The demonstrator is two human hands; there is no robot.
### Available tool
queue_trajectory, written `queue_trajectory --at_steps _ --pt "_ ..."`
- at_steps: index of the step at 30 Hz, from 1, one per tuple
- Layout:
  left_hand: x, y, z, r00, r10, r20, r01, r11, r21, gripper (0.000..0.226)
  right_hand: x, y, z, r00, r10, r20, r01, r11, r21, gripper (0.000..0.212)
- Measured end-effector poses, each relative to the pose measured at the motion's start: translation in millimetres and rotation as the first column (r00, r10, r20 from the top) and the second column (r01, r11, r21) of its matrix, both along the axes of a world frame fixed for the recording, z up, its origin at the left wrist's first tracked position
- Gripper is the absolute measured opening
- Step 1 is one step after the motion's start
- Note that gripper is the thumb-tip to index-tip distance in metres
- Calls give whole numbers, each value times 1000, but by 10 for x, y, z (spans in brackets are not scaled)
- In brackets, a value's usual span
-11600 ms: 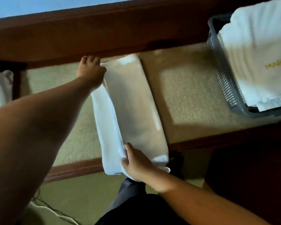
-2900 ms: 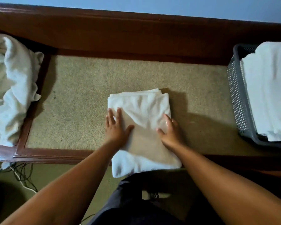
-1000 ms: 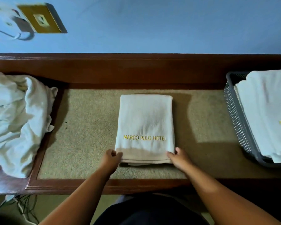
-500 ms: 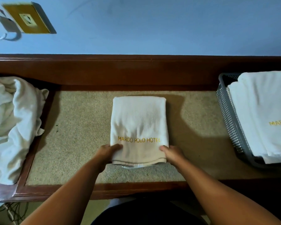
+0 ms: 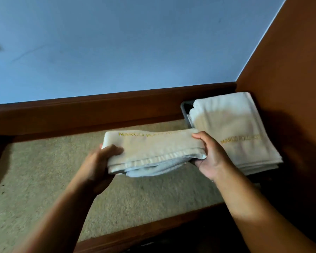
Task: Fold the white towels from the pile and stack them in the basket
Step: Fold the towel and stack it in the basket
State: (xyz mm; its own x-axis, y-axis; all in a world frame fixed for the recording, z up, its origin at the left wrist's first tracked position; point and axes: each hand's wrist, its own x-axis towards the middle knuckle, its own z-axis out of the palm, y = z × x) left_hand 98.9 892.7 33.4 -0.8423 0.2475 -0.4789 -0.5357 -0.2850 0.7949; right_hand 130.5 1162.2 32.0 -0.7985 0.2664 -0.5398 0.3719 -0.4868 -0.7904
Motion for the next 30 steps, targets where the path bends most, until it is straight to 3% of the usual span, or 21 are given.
queue_trajectory --at_steps 5,9,13,16,19,22,27,29,30 --pt "-281 1142 918 933 9 -361 23 996 84 45 -135 1051 941 936 -114 -332 122 993 4 13" --pt "-442 2086 1306 867 72 -493 53 971 234 54 -117 1816 1424 838 -197 -510 216 976 -21 29" --pt "-355 2878 783 939 35 -342 65 959 276 60 -103 2548 1079 877 -283 -389 326 944 48 17" --pt "-27 3286 -75 996 -23 -89 43 974 221 51 28 2967 185 937 -342 -75 349 928 128 16" --pt "344 3385 -726 988 -95 121 91 995 34 44 311 3113 -738 928 -312 203 285 946 153 29" --pt "391 3353 -877 976 -170 133 175 984 -19 45 462 3147 -1121 908 -388 161 360 916 176 28" --pt "195 3382 -644 916 -388 100 392 919 -30 39 406 3134 -1053 800 -599 -21 552 722 417 31" --pt "158 3405 -647 895 -426 133 442 889 -122 41 372 3095 -1034 795 -606 10 526 699 484 43" --pt "126 3420 -669 918 -379 115 396 885 -244 48 370 3059 -1005 812 -579 74 458 711 534 57"
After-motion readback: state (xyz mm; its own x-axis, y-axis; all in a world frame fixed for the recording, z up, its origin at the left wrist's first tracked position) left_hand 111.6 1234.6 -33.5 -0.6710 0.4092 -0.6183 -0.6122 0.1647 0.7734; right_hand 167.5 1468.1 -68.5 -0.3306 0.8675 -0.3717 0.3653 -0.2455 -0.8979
